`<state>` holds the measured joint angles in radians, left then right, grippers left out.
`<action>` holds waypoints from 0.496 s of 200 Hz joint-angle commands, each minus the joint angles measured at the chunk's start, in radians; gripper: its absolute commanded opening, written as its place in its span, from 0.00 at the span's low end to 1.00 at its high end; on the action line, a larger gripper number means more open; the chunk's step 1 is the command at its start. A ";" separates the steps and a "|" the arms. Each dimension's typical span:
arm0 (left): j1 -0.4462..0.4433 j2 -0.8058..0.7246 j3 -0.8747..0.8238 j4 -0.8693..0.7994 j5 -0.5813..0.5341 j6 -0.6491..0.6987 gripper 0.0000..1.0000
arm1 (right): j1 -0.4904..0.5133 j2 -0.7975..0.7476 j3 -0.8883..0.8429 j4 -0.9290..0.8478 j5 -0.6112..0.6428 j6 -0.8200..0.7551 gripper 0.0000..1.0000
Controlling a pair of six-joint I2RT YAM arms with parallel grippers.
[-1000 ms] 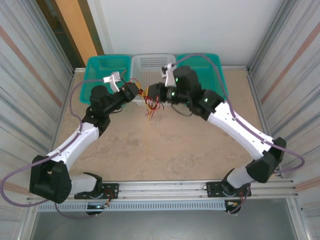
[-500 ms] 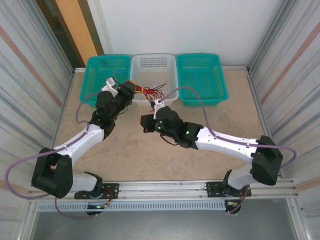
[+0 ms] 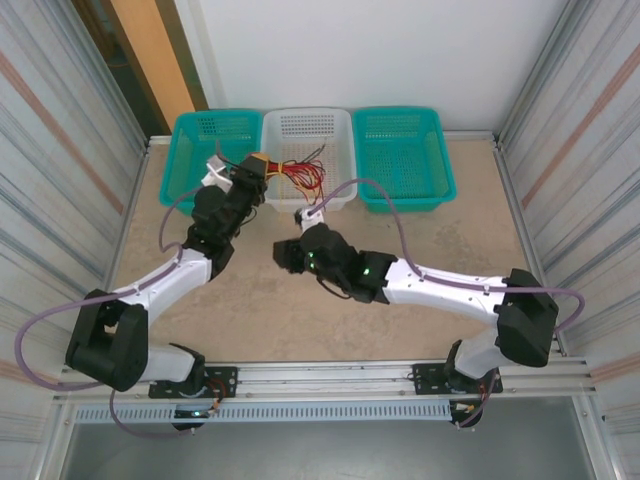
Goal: Untangle the cables
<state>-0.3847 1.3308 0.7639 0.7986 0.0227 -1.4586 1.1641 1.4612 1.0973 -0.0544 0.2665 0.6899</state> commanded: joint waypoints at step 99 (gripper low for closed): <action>0.099 0.081 -0.044 0.501 0.225 -0.099 0.00 | -0.195 -0.571 -0.057 -0.232 -0.045 0.006 0.73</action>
<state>-0.2935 1.3479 0.7097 0.9585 0.1909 -1.4662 1.1473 1.0439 1.1587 -0.2890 0.3202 0.6090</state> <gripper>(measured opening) 0.175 0.705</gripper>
